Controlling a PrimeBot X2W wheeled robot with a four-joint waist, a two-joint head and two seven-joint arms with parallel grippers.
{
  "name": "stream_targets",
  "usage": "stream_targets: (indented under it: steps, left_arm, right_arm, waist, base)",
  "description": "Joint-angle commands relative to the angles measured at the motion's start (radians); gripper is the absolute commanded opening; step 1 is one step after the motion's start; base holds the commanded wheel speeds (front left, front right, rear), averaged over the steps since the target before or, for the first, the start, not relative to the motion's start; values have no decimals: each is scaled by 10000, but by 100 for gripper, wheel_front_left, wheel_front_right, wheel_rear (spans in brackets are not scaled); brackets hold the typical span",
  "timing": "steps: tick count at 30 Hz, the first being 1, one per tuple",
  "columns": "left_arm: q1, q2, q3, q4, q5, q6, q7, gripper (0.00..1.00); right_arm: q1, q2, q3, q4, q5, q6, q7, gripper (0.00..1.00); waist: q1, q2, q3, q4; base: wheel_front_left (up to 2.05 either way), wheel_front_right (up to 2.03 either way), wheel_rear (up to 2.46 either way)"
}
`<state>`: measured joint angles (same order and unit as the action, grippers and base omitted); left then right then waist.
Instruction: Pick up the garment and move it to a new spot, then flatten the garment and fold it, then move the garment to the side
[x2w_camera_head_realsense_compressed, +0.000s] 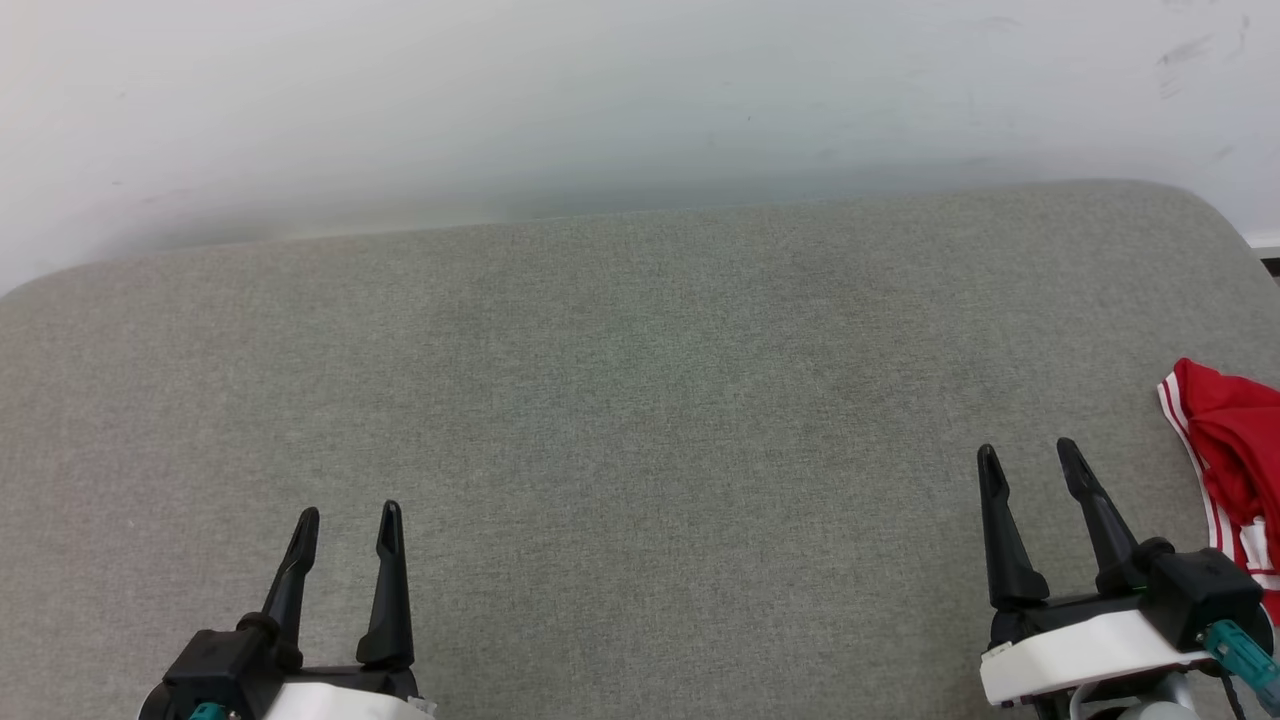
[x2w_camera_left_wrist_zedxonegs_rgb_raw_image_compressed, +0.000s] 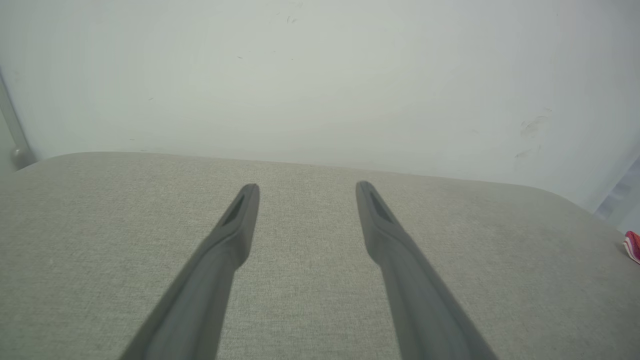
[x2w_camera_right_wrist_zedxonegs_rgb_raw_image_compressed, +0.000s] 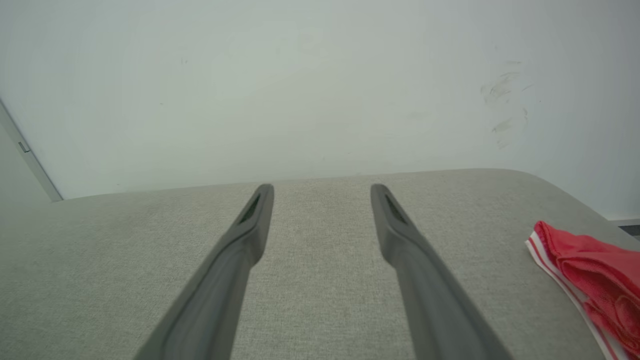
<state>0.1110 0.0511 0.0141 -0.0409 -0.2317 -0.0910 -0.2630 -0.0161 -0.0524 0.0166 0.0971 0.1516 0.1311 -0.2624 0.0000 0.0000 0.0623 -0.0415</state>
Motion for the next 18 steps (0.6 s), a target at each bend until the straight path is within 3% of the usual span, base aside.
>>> stream_targets:
  steps: [1, 6, 7, 11, 18]
  left_arm:
    - [-92, -6, 49, 12, -31, -11, -21, 100]
    - [-93, -6, 65, 51, -49, -21, -21, 100]
    - [-1, -2, 24, 50, -16, -19, 0, 0]
    - [97, -13, -44, 348, -166, -23, 28, 0]
    - [-80, 49, -29, 519, -1389, -39, 283, 0]
  right_arm:
    - [-15, 44, 29, -49, 84, -8, -27, 100]
    - [-18, 44, 66, -39, 116, -8, -25, 100]
    - [1, 0, 54, -4, 47, 0, -4, 0]
    - [83, -2, 81, 250, 205, 0, 15, 0]
    - [13, -77, 52, 322, 1513, 0, 258, 0]
  waist:
    - [0, 0, -9, 5]
    - [0, 0, -24, 3]
    - [0, 0, -24, 3]
    - [0, 0, -27, 6]
    - [0, 0, -54, 26]
  base:
    - [0, 0, 0]
    - [0, 0, 0]
    - [0, 0, 0]
    - [0, 0, 0]
    - [0, 0, 0]
